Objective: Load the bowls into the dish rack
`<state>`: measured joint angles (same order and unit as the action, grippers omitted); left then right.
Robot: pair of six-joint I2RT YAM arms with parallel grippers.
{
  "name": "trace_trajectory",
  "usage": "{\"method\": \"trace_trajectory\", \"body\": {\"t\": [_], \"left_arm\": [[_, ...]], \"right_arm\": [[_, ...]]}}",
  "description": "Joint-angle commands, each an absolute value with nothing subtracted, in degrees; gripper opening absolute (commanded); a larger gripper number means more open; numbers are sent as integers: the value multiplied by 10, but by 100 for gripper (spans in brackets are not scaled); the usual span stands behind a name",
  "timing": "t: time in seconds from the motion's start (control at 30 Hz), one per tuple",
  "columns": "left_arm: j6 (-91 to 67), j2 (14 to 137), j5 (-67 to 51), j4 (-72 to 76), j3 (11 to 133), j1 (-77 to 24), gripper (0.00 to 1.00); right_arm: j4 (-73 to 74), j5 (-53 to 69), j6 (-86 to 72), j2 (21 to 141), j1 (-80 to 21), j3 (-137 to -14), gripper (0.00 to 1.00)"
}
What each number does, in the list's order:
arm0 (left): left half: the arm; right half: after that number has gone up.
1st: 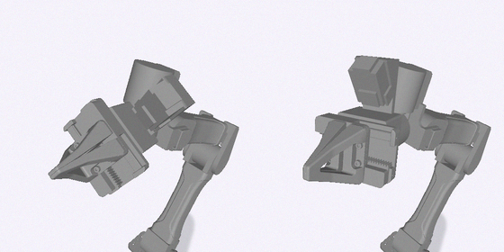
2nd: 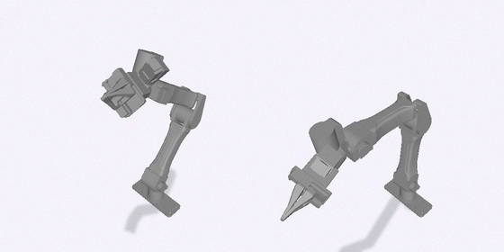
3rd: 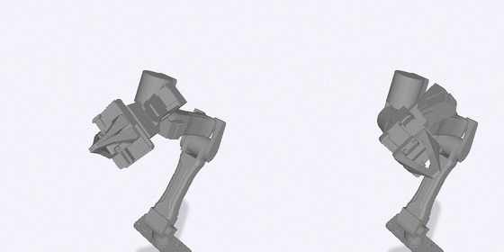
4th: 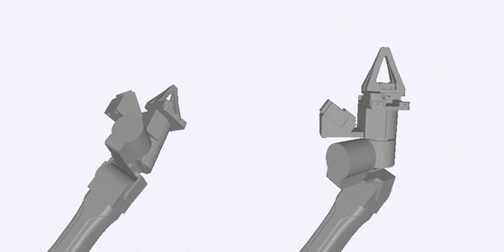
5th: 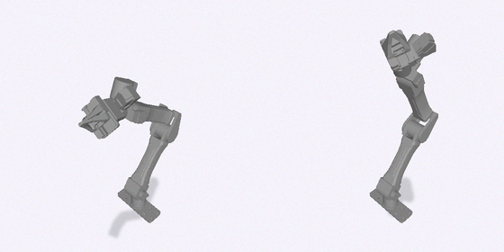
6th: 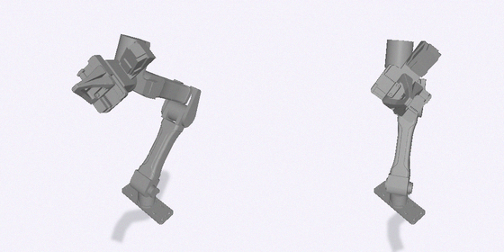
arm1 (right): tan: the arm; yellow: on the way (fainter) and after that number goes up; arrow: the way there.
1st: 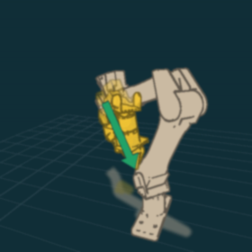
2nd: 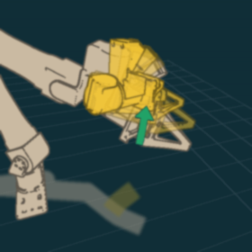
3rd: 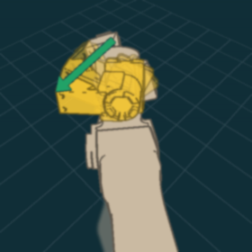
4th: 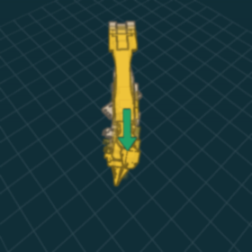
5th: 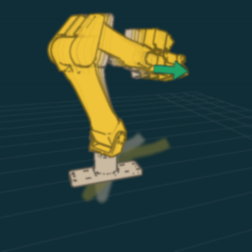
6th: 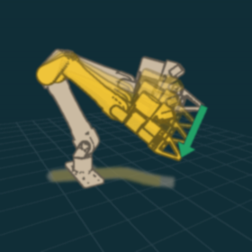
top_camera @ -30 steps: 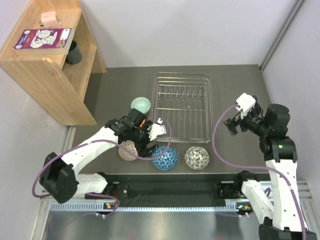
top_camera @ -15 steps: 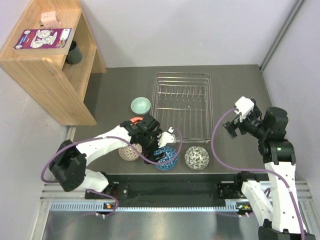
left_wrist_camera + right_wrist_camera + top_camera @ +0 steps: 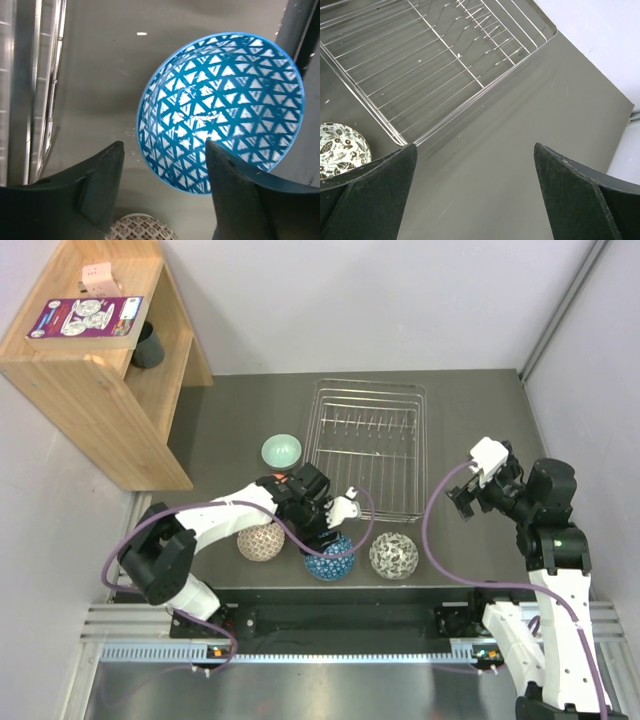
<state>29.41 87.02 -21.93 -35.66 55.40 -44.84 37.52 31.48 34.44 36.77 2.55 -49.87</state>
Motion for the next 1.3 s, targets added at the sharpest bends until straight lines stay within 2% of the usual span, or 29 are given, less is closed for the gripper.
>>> {"method": "trace_trajectory", "body": {"t": [0.0, 0.03, 0.1, 0.13, 0.2, 0.23, 0.33, 0.73, 0.87, 1.0, 1.27], "left_arm": [[291, 893, -224, -322, 567, -450, 66], [291, 895, -222, -320, 563, -449, 56], [292, 897, -221, -313, 560, -450, 47], [290, 898, -222, -312, 559, -449, 37], [291, 900, -227, -313, 561, -449, 26], [292, 900, -228, -315, 561, -450, 17], [296, 897, -231, -326, 567, -449, 0], [354, 841, -306, -468, 634, -449, 0], [355, 789, -296, -514, 686, -449, 0], [329, 745, -279, -496, 735, -448, 0], [283, 711, -184, -374, 797, -448, 0]], "right_arm": [[361, 327, 345, 359, 32, -504, 100], [360, 327, 345, 359, 32, -504, 100], [360, 328, 345, 359, 32, -505, 100], [360, 328, 345, 359, 32, -505, 100], [362, 327, 345, 362, 32, -505, 100], [362, 327, 345, 362, 32, -507, 100], [363, 327, 346, 365, 32, -507, 100], [380, 355, 324, 391, 32, -547, 100], [429, 472, 297, 431, 32, -603, 100], [460, 574, 282, 489, 32, -666, 100], [380, 767, 153, 624, 25, -722, 100]]}}
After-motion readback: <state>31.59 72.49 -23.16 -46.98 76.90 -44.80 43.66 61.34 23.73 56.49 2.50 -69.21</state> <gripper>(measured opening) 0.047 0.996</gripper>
